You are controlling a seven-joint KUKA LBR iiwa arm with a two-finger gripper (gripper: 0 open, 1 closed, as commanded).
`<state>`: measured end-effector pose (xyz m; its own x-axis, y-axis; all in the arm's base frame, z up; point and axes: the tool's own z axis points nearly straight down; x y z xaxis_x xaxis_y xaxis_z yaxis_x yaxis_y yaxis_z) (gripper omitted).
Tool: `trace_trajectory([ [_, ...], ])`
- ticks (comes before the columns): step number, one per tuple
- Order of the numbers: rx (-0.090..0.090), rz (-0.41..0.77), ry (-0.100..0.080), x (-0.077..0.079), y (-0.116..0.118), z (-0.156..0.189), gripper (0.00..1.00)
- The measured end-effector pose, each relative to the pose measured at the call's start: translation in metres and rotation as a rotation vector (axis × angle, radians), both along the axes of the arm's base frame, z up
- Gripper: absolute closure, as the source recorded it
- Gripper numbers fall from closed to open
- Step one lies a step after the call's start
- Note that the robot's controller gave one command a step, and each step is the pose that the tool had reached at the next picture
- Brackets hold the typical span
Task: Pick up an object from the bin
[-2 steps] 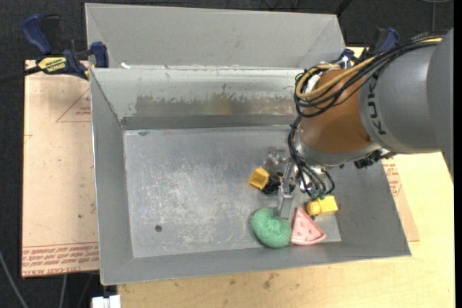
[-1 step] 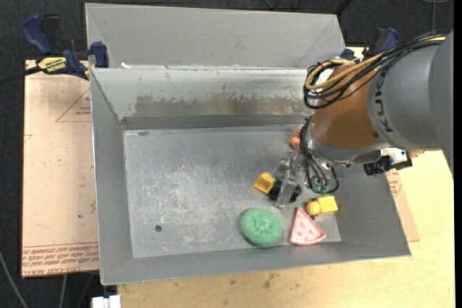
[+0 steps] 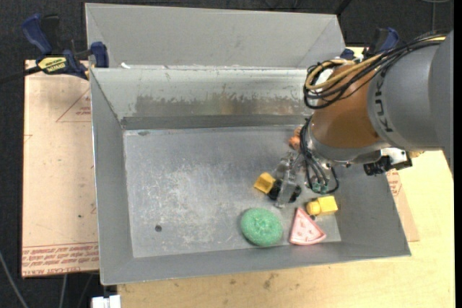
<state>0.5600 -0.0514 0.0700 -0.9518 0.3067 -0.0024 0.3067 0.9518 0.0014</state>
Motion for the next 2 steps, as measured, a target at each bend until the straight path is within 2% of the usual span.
trace_trajectory([
  [2,0.001,0.001,0.005,-0.0012,0.0004,0.0089,1.0],
])
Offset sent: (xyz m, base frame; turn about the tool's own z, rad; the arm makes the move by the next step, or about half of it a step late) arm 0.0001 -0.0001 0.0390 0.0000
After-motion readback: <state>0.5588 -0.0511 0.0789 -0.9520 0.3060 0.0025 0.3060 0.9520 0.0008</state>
